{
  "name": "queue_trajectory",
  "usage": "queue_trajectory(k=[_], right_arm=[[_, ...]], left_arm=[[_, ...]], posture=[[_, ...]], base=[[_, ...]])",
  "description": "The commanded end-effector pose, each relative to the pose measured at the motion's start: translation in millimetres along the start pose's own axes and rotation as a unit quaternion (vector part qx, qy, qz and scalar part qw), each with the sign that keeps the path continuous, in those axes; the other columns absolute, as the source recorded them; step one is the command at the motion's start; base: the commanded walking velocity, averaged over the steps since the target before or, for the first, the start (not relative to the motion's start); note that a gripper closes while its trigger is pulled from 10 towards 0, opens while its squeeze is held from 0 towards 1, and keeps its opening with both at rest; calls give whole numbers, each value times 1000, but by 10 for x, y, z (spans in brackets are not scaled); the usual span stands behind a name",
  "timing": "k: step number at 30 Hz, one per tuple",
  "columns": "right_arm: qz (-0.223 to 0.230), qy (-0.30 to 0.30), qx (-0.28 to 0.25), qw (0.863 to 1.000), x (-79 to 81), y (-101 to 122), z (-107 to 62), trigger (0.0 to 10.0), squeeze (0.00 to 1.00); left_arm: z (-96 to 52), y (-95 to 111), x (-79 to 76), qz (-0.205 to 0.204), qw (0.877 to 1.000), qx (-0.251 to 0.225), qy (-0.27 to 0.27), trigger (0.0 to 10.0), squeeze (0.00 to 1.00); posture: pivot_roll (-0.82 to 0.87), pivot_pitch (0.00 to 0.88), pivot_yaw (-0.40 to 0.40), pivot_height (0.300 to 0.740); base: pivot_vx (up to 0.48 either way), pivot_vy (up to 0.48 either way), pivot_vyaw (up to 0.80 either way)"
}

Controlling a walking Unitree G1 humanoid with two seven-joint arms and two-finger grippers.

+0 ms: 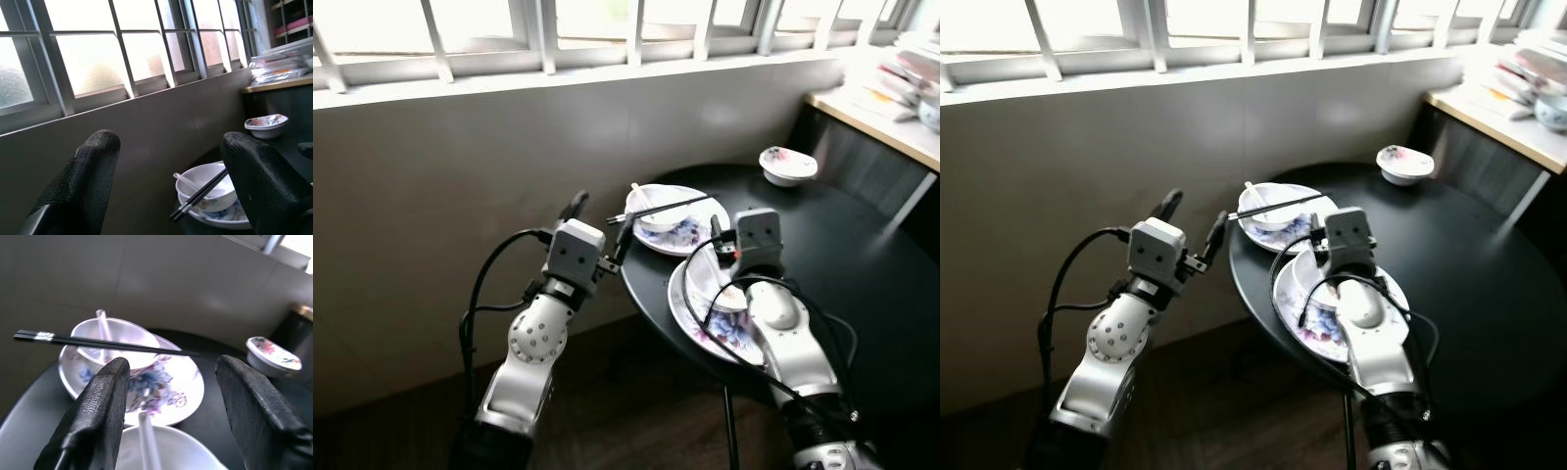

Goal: Kitchen organization

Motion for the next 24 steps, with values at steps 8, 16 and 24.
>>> queue_trajectory(k=[8,16,24], right_arm=[[-26,73,107,991,-237,-303,95,10000,0],[62,149,138,977,-236,-391,132,10000,0],[77,182,159,967,-258,-471,179,10000,0]], left_arm=[[16,-25,-18,-1,1000,8,1,10000,0],[13,-26,6,3,1000,10,5,10000,0],[26,-32,10,5,1000,12,7,10000,0]], posture=[[33,0,-38,740],[36,0,-40,740],[40,0,-41,740]], base=[[0,0,0],[0,0,0],[0,0,0]])
Point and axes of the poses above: a point about 5 cm out from each wrist's last joint towards the gripper, its own z axis pointing out of the wrist towards the gripper, its own y axis along the axis of the wrist's last joint, x = y × z, the point moved 1 cm from there along z, pointing out of the wrist towards the gripper, and after that the axes turned 12 degrees about -z, right-handed, at the moved point
